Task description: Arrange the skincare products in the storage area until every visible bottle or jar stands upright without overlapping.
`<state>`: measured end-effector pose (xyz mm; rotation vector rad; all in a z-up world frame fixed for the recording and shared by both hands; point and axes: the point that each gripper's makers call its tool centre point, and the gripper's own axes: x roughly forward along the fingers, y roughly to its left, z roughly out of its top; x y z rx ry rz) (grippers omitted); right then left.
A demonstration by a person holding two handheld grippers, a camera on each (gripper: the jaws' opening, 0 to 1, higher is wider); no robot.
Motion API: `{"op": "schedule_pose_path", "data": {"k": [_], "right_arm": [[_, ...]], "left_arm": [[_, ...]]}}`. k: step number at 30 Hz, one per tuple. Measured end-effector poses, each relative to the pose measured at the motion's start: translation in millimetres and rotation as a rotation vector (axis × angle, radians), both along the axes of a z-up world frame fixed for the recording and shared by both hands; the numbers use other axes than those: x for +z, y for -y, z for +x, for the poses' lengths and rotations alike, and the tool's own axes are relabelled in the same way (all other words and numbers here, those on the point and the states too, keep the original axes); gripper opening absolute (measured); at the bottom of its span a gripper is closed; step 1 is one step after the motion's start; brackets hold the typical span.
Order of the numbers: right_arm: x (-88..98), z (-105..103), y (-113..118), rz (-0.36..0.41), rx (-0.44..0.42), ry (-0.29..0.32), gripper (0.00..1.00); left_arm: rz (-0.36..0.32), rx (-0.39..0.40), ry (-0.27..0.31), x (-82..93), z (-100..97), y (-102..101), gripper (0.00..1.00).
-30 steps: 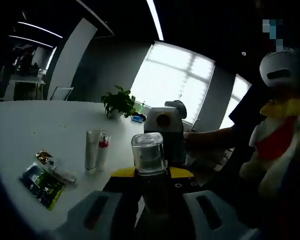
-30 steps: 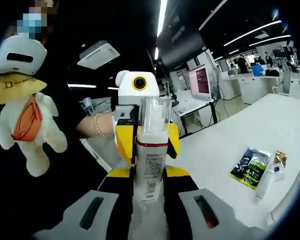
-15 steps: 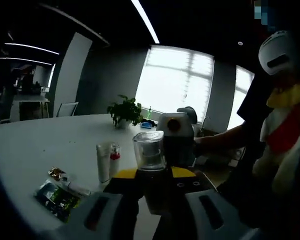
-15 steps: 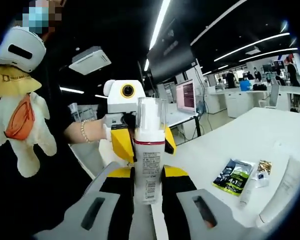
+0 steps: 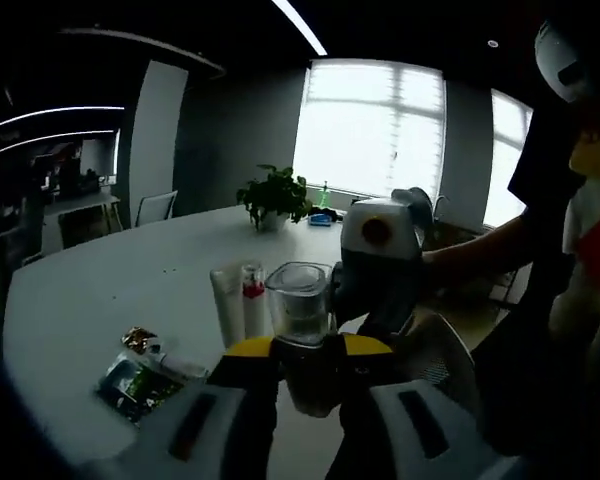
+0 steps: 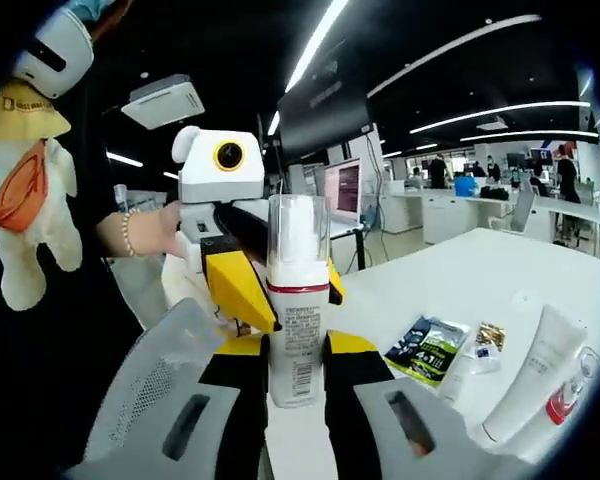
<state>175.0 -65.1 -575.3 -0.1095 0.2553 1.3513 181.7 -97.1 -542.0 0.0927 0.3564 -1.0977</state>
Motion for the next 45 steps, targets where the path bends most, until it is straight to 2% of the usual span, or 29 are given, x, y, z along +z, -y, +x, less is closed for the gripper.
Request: {"op": "schedule_pose_path", "data": {"k": [6,18,23,31,45], "right_arm": [[-12.1,6,5,-0.034,-0.008,0.023,0.20],[-48.5,18,15,-0.100,-0.022,0.045,0.21],[-66.0,23,17,-0.137,-0.023,0.077,0.21],[-94.8,29,18,-0.160,-0.037,0.071,0.21],[-128.6,34,16,-0.205,-0.024,0.050,0.21]], "left_arm": [[0.025,0.010,-0.020,-13.1,6.2,2,0.19],[0.100,0.002,-0.063,-48.1,13.9,9,0.19],[0.130,-0.007,-0.086,-65.0,16.7,10,0.19],[0.205,-0.026,-0.105,-96.1,23.1,10,0.19],[0.306,-0.046,-0.128,-134.2,30.6,9,0.18]]}}
